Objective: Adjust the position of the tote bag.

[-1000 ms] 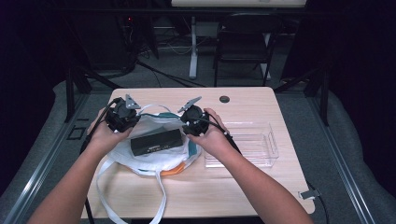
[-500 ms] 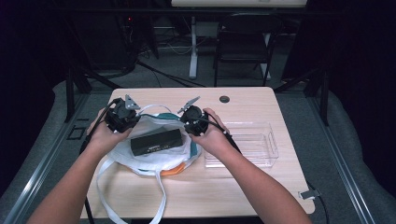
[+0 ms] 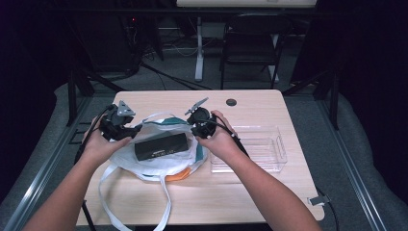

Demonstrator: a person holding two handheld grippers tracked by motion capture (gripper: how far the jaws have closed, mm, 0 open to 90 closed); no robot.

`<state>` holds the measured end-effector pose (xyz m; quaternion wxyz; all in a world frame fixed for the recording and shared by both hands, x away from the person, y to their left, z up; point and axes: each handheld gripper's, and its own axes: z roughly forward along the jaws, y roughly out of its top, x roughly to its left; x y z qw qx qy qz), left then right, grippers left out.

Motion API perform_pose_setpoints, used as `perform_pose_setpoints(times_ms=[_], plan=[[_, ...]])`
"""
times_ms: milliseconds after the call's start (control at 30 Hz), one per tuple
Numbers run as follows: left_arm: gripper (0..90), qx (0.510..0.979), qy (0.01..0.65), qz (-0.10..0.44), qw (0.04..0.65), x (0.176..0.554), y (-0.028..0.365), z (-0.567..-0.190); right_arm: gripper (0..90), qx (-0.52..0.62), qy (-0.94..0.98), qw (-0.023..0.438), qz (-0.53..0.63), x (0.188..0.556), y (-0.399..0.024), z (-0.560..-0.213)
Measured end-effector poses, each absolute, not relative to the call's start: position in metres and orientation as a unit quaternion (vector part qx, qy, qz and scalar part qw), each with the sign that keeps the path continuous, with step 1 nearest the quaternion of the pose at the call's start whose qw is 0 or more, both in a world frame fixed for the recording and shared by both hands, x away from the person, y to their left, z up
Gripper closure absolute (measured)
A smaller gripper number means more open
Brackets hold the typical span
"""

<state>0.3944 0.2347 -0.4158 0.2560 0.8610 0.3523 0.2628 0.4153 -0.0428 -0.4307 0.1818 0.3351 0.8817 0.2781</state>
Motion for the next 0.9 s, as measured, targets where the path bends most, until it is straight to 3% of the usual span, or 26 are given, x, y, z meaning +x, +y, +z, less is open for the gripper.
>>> perform_pose_setpoints(times_ms=[367,500,900], plan=[[50.7,0.864,0.353,0.262,0.245,0.378,0.254,-0.426,81.5,0.336,0.882,0.183,0.276,0.416,-0.043,-0.430],[57.4,0.869,0.357,0.250,0.236,0.373,0.259,-0.433,81.5,0.336,0.882,0.184,0.274,0.415,-0.043,-0.431],[61.1,0.871,0.362,0.272,0.187,0.375,0.264,-0.452,81.4,0.334,0.883,0.185,0.272,0.416,-0.044,-0.431]])
